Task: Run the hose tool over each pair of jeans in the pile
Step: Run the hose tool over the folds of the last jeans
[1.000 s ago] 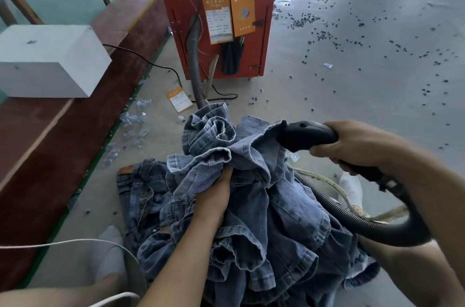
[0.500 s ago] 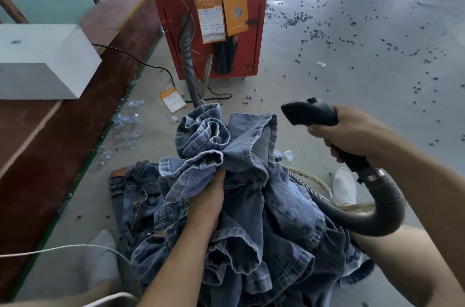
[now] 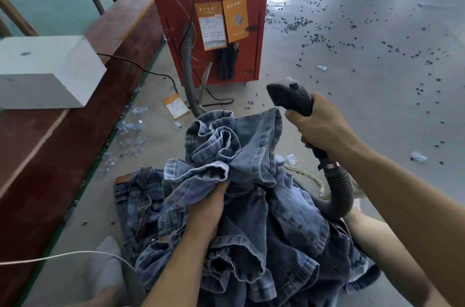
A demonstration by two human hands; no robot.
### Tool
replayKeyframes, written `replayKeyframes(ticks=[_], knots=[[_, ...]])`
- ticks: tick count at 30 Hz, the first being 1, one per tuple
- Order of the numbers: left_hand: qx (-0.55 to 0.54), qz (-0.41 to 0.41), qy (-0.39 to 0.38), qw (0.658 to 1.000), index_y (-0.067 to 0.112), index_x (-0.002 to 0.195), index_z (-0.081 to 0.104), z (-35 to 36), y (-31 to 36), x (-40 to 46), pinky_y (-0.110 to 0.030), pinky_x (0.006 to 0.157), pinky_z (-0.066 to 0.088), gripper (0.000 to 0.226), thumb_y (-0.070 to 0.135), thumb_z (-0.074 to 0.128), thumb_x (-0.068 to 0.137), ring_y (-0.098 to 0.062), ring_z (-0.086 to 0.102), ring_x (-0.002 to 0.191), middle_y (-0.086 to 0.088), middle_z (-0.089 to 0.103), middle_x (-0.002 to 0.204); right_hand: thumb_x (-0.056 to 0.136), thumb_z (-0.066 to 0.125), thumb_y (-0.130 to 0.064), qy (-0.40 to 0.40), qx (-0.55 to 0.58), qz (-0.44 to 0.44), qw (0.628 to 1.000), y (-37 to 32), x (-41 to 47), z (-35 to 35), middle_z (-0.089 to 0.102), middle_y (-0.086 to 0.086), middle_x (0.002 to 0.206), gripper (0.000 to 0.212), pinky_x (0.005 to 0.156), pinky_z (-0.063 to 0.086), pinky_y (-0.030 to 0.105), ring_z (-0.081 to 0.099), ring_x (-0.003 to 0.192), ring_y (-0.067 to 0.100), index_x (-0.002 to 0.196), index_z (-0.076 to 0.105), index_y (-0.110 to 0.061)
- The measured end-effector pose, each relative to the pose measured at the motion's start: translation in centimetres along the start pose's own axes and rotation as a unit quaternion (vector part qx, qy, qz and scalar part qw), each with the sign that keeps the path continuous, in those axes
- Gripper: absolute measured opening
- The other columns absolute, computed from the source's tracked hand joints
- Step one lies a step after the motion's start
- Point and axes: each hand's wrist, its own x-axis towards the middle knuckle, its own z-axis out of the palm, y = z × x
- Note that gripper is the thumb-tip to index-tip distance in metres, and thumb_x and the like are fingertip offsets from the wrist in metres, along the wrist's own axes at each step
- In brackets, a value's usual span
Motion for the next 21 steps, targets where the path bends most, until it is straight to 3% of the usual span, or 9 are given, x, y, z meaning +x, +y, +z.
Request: replayKeyframes(ticks=[2, 5, 8, 12, 15, 17, 18, 19, 21], knots=[[-0.056, -0.036, 0.021, 0.998, 0.016, 0.121, 0.073, -0.2, 0.3, 0.1, -0.043, 0.097, 0.052, 0.076, 0.051, 0.083, 0.054, -0.024, 0.065, 0.118, -0.007, 0.072, 0.124, 0.093, 0.071, -0.032, 0.005, 0.015, 0.005, 1.0, 0.5, -0.2, 0.0, 0.07, 0.01, 0.078, 0.025, 0.05, 0.06, 0.04, 0.068, 0.055, 0.021, 0.109, 0.057, -0.018], [-0.125, -0.062, 0.027, 0.99, 0.021, 0.099, 0.082, -0.4, 0.4, 0.5, -0.034, 0.084, 0.052, 0.051, 0.04, 0.083, 0.052, -0.017, 0.072, 0.106, 0.0, 0.078, 0.113, 0.088, 0.078, -0.02, 0.004, 0.085, 0.082, 0.993, 1.0, 0.2, 0.8, 0.07, 0.012, 0.068, 0.024, 0.046, 0.053, 0.032, 0.064, 0.045, 0.015, 0.103, 0.064, -0.007], [-0.142, -0.071, -0.013, 0.987, 0.015, 0.104, 0.08, -0.5, 0.4, 0.3, -0.035, 0.088, 0.053, 0.03, 0.021, 0.077, 0.075, -0.021, 0.073, 0.106, -0.007, 0.078, 0.113, 0.08, 0.083, -0.006, -0.049, 0.147, 0.176, 0.972, 0.0, 0.8, 1.5, 0.061, 0.011, 0.058, 0.024, 0.042, 0.046, 0.025, 0.053, 0.038, 0.014, 0.095, 0.068, 0.005], [-0.147, -0.071, -0.141, 0.976, 0.006, 0.088, 0.083, -2.7, 1.8, -0.4, -0.028, 0.077, 0.06, 0.025, 0.011, 0.068, 0.069, -0.03, 0.074, 0.098, -0.016, 0.078, 0.098, 0.078, 0.079, -0.004, -0.09, 0.16, 0.121, 0.976, -3.4, 0.7, 1.9, 0.059, 0.007, 0.056, 0.012, 0.046, 0.046, 0.027, 0.052, 0.046, 0.016, 0.083, 0.068, -0.001], [-0.17, 0.03, -0.142, 0.975, 0.01, 0.094, 0.084, -4.1, 4.4, -0.6, -0.034, 0.082, 0.059, 0.033, 0.035, 0.068, 0.08, -0.029, 0.073, 0.104, -0.014, 0.078, 0.104, 0.081, 0.069, -0.004, -0.109, 0.176, 0.036, 0.978, -6.3, 0.0, 0.1, 0.056, 0.004, 0.052, 0.008, 0.043, 0.045, 0.024, 0.049, 0.044, 0.016, 0.077, 0.063, -0.007], [-0.151, 0.089, -0.077, 0.982, 0.02, 0.129, 0.072, -3.8, 6.3, -0.8, -0.039, 0.086, 0.059, 0.074, 0.071, 0.073, 0.075, -0.025, 0.072, 0.11, -0.008, 0.075, 0.12, 0.077, 0.069, -0.01, -0.136, 0.138, -0.004, 0.981, -7.9, -0.9, -1.1, 0.058, 0.008, 0.057, 0.005, 0.045, 0.045, 0.026, 0.051, 0.046, 0.018, 0.075, 0.065, -0.009], [-0.108, 0.118, -0.051, 0.986, 0.025, 0.148, 0.053, -3.5, 7.1, -1.1, -0.041, 0.089, 0.058, 0.102, 0.083, 0.071, 0.067, -0.024, 0.07, 0.114, -0.006, 0.07, 0.131, 0.075, 0.071, -0.013, -0.153, 0.106, -0.012, 0.982, -8.5, -1.4, -1.3, 0.06, 0.01, 0.058, 0.006, 0.046, 0.047, 0.027, 0.053, 0.047, 0.019, 0.072, 0.067, -0.01], [-0.046, 0.149, -0.057, 0.986, 0.029, 0.156, 0.04, -2.8, 7.8, -1.7, -0.039, 0.087, 0.058, 0.116, 0.091, 0.067, 0.062, -0.022, 0.07, 0.114, -0.003, 0.067, 0.136, 0.073, 0.071, -0.015, -0.174, 0.073, -0.013, 0.982, -9.1, -1.9, -1.2, 0.062, 0.011, 0.057, 0.008, 0.046, 0.048, 0.028, 0.054, 0.047, 0.02, 0.07, 0.069, -0.008], [0.056, 0.208, -0.137, 0.967, 0.038, 0.15, 0.045, -0.9, 8.6, -3.4, -0.024, 0.079, 0.06, 0.106, 0.092, 0.067, 0.061, -0.01, 0.071, 0.108, 0.011, 0.069, 0.128, 0.072, 0.071, -0.017, -0.217, 0.024, -0.006, 0.976, -10.0, -3.0, -0.2, 0.064, 0.01, 0.056, 0.01, 0.048, 0.051, 0.029, 0.057, 0.045, 0.02, 0.074, 0.072, -0.007]])
